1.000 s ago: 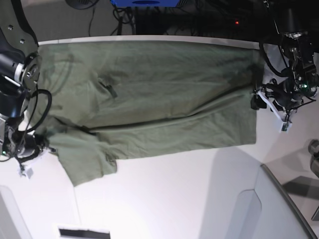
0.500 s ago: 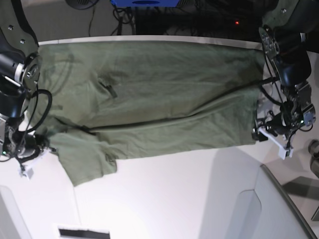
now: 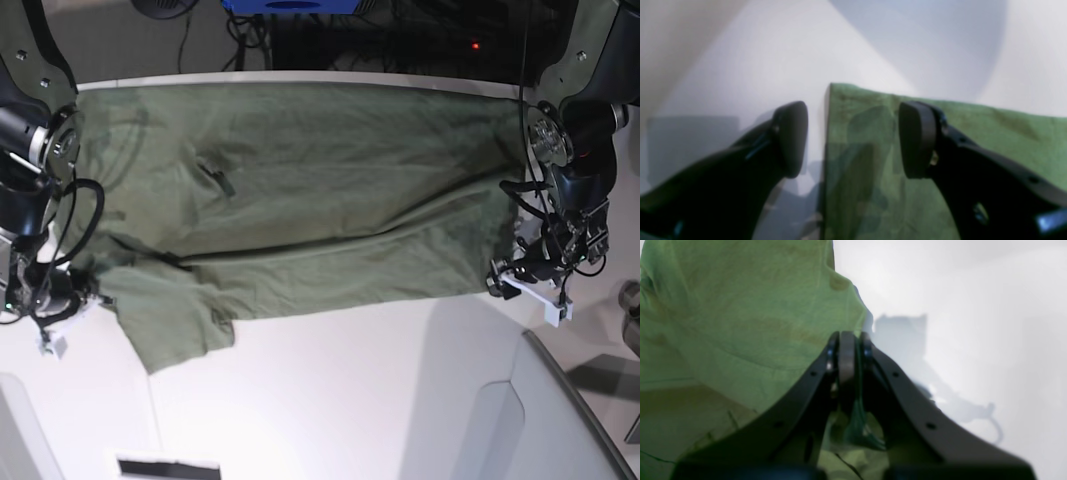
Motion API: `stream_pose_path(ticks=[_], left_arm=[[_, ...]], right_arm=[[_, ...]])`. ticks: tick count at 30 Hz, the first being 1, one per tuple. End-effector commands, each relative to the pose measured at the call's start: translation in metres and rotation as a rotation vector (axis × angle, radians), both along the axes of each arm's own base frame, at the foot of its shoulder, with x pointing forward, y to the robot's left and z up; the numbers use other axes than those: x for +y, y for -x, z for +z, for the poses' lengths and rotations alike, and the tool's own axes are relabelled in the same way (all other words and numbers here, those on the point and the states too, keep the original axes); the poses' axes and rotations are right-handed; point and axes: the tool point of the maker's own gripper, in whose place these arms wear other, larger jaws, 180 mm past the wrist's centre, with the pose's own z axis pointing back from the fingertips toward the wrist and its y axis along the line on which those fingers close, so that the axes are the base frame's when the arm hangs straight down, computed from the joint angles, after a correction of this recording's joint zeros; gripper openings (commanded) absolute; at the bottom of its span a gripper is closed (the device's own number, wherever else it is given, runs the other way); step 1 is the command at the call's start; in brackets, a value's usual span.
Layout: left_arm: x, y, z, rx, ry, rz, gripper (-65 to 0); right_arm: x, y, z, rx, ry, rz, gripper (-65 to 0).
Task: Layout the t-shirt on the table in an organized manner, then fold the t-shirt properly
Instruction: 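Slide both grippers along the side edges toward the hem corners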
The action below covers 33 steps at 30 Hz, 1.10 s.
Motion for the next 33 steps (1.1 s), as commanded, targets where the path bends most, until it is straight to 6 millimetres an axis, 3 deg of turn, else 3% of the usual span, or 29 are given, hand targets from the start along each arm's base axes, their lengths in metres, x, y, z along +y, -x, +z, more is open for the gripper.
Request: stream_pose_path(ticks=[1, 4, 7, 9, 14, 19, 26, 33], left_arm=[[0.010, -0.011, 0.014, -0.034, -0.014, 0.013, -23.4], [0.010, -0.005, 0.009, -0.019, -0.013, 0.012, -25.2], [0.009, -0.005, 0.009, -0.023, -0.014, 0.012, -38.0], [-0.002, -0.007, 0.006, -0.023, 0.003, 0.002, -48.2], [-0.017, -0.006, -0.001, -0.030, 0.019, -0.008, -64.7], [-0.018, -0.018, 0.008, -0.096, 0.015, 0.005, -65.0], [-0.026, -0.058, 0.047, -0.169, -0.045, -0.080, -65.0], [-0.021, -0.074, 0.077, -0.209, -0.090, -0.101, -65.0]], right_arm=[[-0.010, -0.020, 0.022, -0.067, 0.015, -0.007, -65.0], [-0.016, -0.019, 0.023, -0.067, 0.023, -0.012, -65.0], [-0.017, -0.019, 0.024, -0.068, 0.025, -0.013, -65.0], [-0.017, -0.019, 0.024, -0.068, 0.025, -0.013, -65.0], [-0.017, -0.013, 0.017, -0.056, 0.025, -0.013, -65.0], [-0.018, -0.011, 0.016, -0.053, 0.026, -0.014, -65.0], [-0.018, -0.020, 0.022, -0.095, 0.030, -0.017, -65.0], [0.007, -0.036, 0.024, -0.155, 0.125, 0.143, -65.0]])
